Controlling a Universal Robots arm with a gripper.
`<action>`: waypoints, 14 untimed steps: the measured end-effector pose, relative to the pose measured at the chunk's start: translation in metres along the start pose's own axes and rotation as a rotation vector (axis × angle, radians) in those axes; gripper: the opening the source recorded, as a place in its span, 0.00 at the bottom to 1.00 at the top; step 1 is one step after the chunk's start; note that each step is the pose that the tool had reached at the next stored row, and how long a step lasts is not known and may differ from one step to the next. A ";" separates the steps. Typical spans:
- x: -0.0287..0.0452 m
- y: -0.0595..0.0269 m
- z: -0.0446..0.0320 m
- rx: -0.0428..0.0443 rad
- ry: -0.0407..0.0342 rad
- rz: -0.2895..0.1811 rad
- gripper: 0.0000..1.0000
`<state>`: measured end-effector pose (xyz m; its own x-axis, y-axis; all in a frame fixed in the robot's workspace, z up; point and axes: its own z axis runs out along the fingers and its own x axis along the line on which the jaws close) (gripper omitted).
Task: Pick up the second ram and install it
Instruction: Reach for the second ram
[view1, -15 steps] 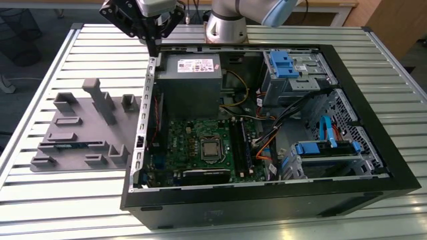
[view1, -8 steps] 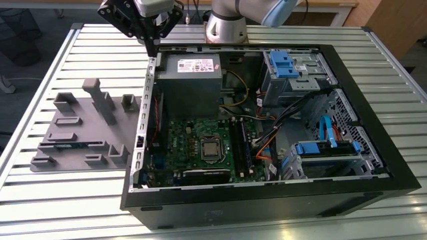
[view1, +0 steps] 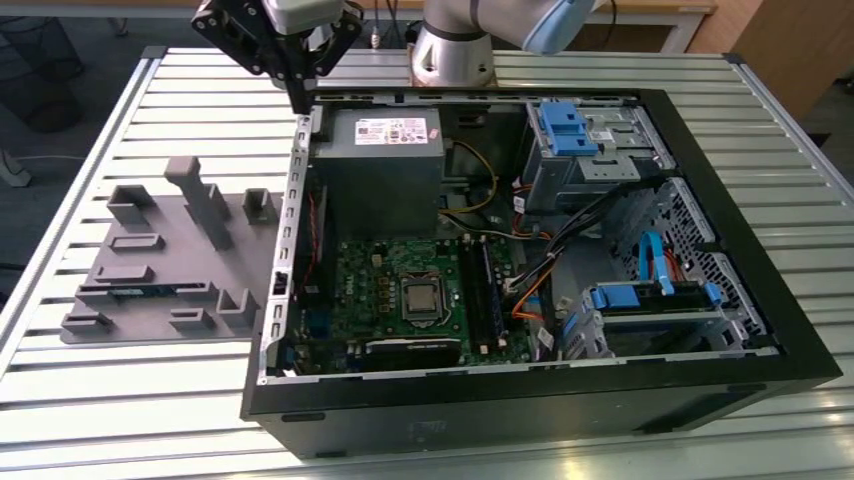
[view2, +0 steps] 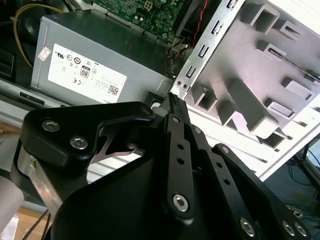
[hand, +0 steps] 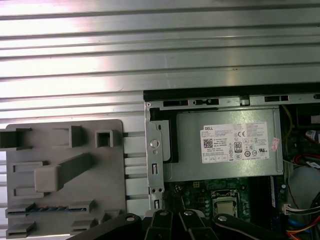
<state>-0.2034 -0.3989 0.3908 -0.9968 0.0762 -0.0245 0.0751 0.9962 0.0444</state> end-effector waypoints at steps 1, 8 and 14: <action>0.0004 0.0000 0.0000 0.0000 0.0000 0.000 0.11; 0.0028 -0.0002 0.0001 0.0000 0.0000 0.000 0.11; 0.0049 -0.0004 0.0002 0.0000 0.0001 0.000 0.11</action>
<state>-0.2084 -0.3990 0.3905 -0.9968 0.0761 -0.0244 0.0750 0.9962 0.0443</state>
